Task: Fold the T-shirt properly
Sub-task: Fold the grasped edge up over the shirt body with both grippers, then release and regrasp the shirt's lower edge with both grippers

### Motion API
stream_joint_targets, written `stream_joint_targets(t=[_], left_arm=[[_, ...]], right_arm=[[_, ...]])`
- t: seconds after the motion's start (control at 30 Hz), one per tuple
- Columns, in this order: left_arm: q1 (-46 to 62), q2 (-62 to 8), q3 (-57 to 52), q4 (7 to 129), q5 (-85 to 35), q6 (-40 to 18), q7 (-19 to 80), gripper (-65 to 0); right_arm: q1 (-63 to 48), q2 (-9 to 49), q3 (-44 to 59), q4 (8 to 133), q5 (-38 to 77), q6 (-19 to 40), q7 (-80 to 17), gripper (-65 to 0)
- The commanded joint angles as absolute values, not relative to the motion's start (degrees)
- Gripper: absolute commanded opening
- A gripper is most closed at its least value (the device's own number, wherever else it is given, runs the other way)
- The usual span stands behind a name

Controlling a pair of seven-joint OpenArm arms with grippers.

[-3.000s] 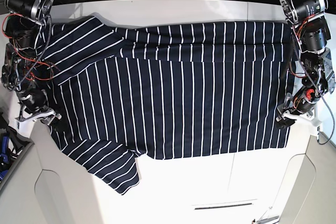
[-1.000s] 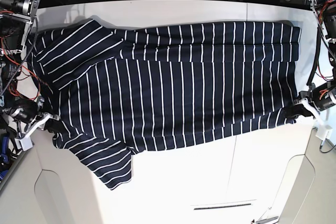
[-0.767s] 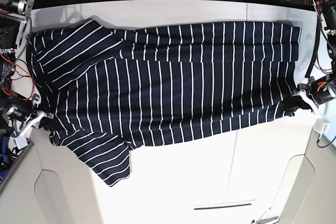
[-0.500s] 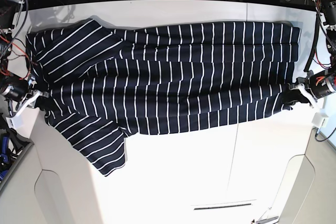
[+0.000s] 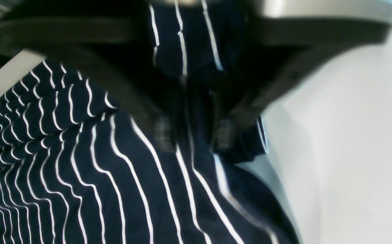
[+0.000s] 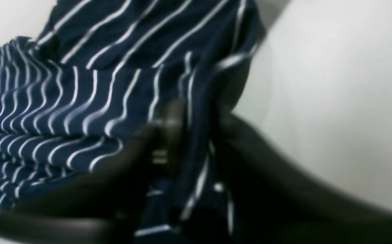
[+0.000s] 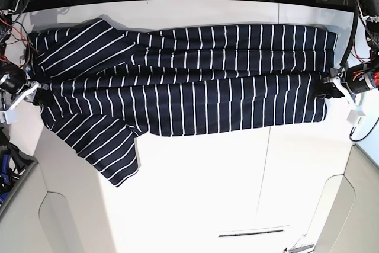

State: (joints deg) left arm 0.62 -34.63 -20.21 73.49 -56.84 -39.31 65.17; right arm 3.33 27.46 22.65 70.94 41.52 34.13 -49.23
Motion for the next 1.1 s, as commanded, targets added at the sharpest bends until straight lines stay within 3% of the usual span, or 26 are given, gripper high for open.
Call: stream_joint_targets(t=[0.0, 0.07, 0.5, 0.67, 0.83, 1.07], left_arm=[[-0.27, -36.05, -20.60, 74.39, -58.06, -40.00, 64.53, -37.9], [-0.32, -36.05, -20.60, 74.41, -58.41, -40.00, 64.51, -37.4], [-0.34, -36.05, -33.04, 74.41, -65.76, -40.00, 63.33, -37.1], [-0.32, -35.81, -33.65, 74.32, -59.53, -40.00, 55.11, -26.1], [-0.34, -34.59, -33.65, 74.13, -51.03, -40.00, 48.18, -25.9], [-2.13, -34.13, -31.53, 74.06, -48.95, -40.00, 47.99, -25.9]], right_arm=[[4.14, 28.69, 23.24, 71.79, 42.46, 34.30, -47.31, -35.9], [4.27, 28.69, 23.27, 71.79, 42.44, 34.30, -45.98, -29.6], [9.61, 28.69, 26.79, 71.99, 41.71, 34.26, -42.35, -29.2], [11.84, 27.66, 26.76, 71.77, 36.88, 33.63, -36.93, -29.2], [13.04, 25.45, 26.72, 71.75, 31.90, 33.17, -34.02, -29.1], [14.61, 22.98, 26.70, 69.73, 29.71, 32.75, -32.38, -29.0]])
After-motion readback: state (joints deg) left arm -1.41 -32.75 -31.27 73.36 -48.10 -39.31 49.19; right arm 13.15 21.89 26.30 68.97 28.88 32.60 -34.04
